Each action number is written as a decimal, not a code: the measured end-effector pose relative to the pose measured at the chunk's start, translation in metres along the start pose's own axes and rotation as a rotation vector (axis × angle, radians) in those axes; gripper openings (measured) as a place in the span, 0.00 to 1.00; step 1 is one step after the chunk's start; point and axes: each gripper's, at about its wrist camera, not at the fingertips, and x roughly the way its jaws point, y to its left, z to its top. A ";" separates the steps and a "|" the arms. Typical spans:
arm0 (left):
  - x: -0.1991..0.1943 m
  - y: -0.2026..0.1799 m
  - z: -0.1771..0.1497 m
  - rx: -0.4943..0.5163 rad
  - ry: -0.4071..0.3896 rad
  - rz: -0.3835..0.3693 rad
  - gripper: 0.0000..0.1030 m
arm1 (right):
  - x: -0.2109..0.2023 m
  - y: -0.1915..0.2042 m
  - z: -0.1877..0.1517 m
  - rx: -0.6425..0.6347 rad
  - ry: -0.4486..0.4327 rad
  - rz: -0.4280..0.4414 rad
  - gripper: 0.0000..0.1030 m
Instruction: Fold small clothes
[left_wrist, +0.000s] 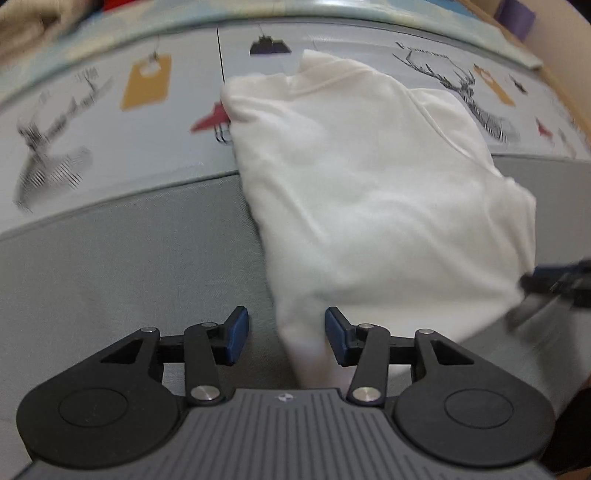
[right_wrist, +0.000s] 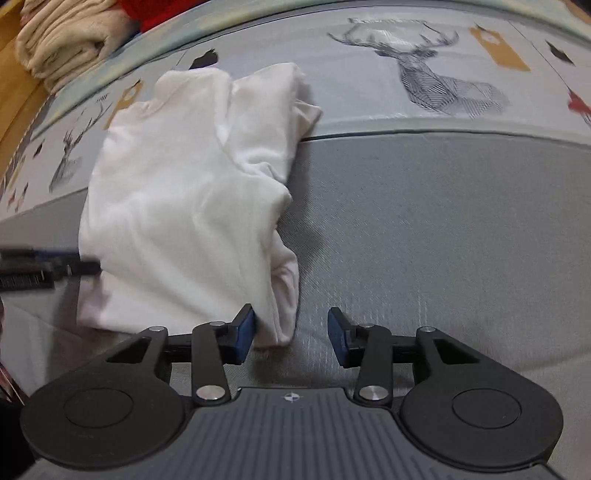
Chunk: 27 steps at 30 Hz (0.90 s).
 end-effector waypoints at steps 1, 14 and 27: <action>-0.008 -0.003 -0.003 0.027 -0.023 0.032 0.50 | -0.006 0.001 -0.001 0.007 -0.012 -0.009 0.42; -0.142 -0.036 -0.086 -0.130 -0.474 0.037 0.83 | -0.133 0.001 -0.078 -0.074 -0.490 -0.133 0.81; -0.115 -0.081 -0.123 -0.176 -0.377 0.110 1.00 | -0.137 0.028 -0.131 -0.078 -0.606 -0.158 0.79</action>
